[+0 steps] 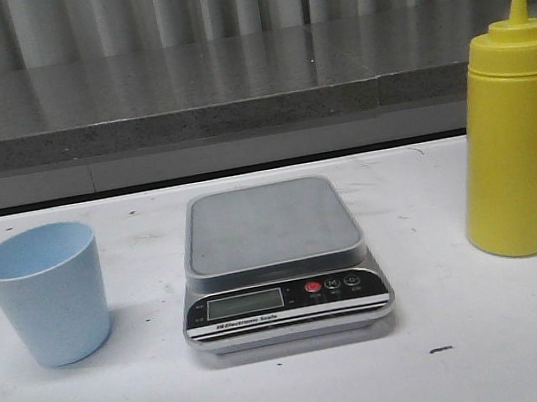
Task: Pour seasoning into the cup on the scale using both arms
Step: 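Lower the left gripper onto the light blue cup and close it, then lift the blue cup with the left gripper and carry it over the scale, then set the cup on the scale, open the left gripper and withdraw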
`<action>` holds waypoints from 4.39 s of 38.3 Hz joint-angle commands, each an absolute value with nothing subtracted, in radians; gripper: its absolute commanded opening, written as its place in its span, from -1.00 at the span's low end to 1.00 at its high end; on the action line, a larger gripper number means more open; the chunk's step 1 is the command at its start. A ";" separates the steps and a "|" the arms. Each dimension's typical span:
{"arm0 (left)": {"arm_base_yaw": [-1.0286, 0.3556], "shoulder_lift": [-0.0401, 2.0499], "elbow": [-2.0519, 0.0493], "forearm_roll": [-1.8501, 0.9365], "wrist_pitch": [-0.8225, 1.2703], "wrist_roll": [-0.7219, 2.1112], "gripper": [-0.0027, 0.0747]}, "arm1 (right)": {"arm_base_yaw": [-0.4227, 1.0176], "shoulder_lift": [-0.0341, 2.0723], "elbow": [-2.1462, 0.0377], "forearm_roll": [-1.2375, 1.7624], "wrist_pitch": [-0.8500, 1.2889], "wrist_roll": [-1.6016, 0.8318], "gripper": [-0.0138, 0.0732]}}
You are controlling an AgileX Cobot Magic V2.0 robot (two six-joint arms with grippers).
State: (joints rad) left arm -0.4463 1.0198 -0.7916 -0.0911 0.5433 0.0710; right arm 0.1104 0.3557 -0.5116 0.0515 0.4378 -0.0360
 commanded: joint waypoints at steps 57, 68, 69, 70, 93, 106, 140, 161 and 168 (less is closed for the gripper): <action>-0.525 1.670 -1.327 0.000 0.983 0.069 -0.98 | 0.111 0.372 -0.547 0.048 0.380 -0.035 0.68; -0.564 1.797 -1.667 -0.006 1.127 0.069 -0.98 | 0.111 0.372 -0.547 0.048 0.391 -0.035 0.68; -0.576 1.811 -1.700 -0.006 1.135 0.069 -0.98 | 0.111 0.372 -0.547 0.048 0.391 -0.035 0.68; -0.586 1.832 -1.729 -0.006 1.142 0.069 -0.98 | 0.111 0.372 -0.547 0.048 0.391 -0.035 0.68; -0.725 2.070 -1.985 -0.006 1.183 0.069 -0.93 | 0.111 0.372 -0.547 0.048 0.392 -0.035 0.68; -0.725 2.070 -1.995 -0.006 1.221 0.069 0.02 | 0.111 0.372 -0.547 0.048 0.394 -0.035 0.68; -0.602 1.784 -1.902 -0.046 1.171 0.063 -0.98 | 0.111 0.372 -0.547 0.048 0.412 -0.035 0.68; -0.219 1.290 -1.178 -0.050 0.821 0.010 -0.98 | 0.111 0.372 -0.547 0.048 0.408 -0.035 0.68; -0.106 1.078 -0.954 -0.051 0.692 -0.008 -0.98 | 0.111 0.372 -0.547 0.048 0.408 -0.035 0.68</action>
